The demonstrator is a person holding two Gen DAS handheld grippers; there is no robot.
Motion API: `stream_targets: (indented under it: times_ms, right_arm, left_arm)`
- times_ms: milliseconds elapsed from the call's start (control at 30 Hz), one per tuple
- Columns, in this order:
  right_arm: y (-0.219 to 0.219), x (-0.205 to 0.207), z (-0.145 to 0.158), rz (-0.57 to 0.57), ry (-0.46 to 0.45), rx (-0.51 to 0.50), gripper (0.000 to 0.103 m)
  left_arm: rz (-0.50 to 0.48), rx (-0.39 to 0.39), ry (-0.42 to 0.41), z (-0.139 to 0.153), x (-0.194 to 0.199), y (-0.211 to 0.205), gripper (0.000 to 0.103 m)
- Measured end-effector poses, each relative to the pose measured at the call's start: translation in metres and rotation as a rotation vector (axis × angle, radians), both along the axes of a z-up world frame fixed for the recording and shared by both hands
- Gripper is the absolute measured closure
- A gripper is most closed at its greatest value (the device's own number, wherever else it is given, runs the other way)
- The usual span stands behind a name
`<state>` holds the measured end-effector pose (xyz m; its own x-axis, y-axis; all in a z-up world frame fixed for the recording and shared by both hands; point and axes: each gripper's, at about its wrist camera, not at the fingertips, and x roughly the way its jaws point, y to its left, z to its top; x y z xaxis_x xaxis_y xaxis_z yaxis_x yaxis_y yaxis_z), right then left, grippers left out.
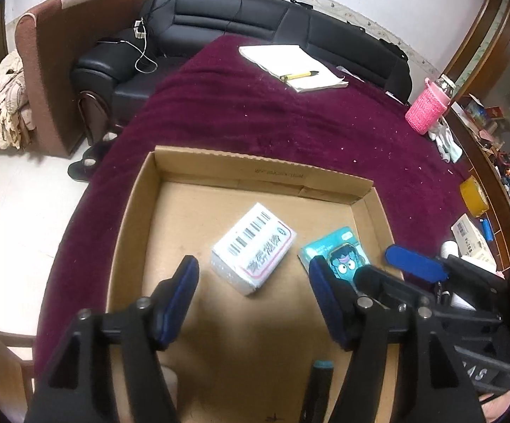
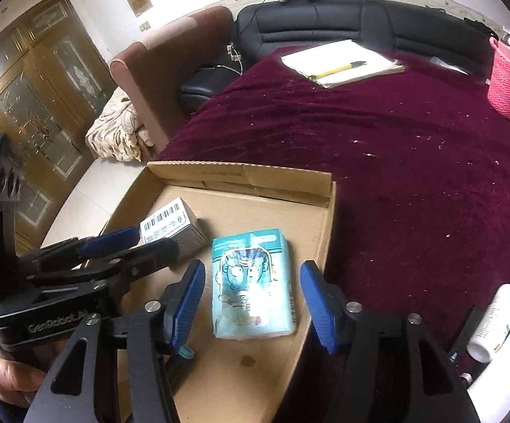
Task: Organize objects
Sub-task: 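Grasp a black marker with the left gripper from the marker group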
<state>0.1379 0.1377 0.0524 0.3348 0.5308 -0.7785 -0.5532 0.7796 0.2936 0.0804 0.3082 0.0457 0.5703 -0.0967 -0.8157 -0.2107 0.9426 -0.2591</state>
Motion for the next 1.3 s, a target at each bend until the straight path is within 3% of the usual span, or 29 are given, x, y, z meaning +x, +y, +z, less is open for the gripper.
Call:
stream_targets:
  times_ms: [333, 533, 700, 933, 1000, 1067, 1100, 1233, 1267, 1300]
  right_arm:
    - [-0.075, -0.034, 0.008, -0.017, 0.074, 0.168, 0.04]
    - [-0.155, -0.056, 0.019, -0.07, 0.077, 0.264, 0.04]
    - [-0.221, -0.069, 0.02, -0.127, 0.065, 0.348, 0.033]
    - [-0.232, -0.065, -0.014, -0.062, 0.222, 0.522, 0.032]
    - [-0.232, -0.055, -0.032, -0.046, 0.331, 0.581, 0.035]
    - [-0.236, -0.052, -0.036, -0.092, 0.327, 0.558, 0.036]
    - [-0.242, -0.05, -0.034, -0.149, 0.286, 0.506, 0.042]
    - [-0.257, -0.049, -0.024, -0.28, 0.165, 0.387, 0.042]
    - [-0.259, -0.049, -0.023, -0.298, 0.15, 0.373, 0.042]
    - [-0.26, -0.049, -0.022, -0.313, 0.137, 0.364, 0.042]
  left_arm:
    - [-0.094, 0.01, -0.118, 0.026, -0.042, -0.06, 0.029]
    - [-0.276, 0.06, -0.139, 0.029, -0.052, -0.137, 0.029]
    - [-0.438, 0.149, -0.101, 0.013, -0.047, -0.203, 0.029]
    - [-0.42, 0.232, -0.02, -0.008, -0.016, -0.224, 0.03]
    - [-0.405, 0.218, 0.0, -0.011, -0.008, -0.221, 0.036]
    - [-0.402, 0.219, 0.029, -0.017, 0.004, -0.223, 0.04]
    - [-0.4, 0.221, 0.039, -0.02, 0.008, -0.226, 0.04]
    - [-0.411, 0.196, 0.04, -0.024, 0.025, -0.241, 0.041]
    - [-0.41, 0.192, 0.042, -0.026, 0.028, -0.245, 0.043]
    - [-0.416, 0.177, 0.044, -0.031, 0.029, -0.25, 0.054]
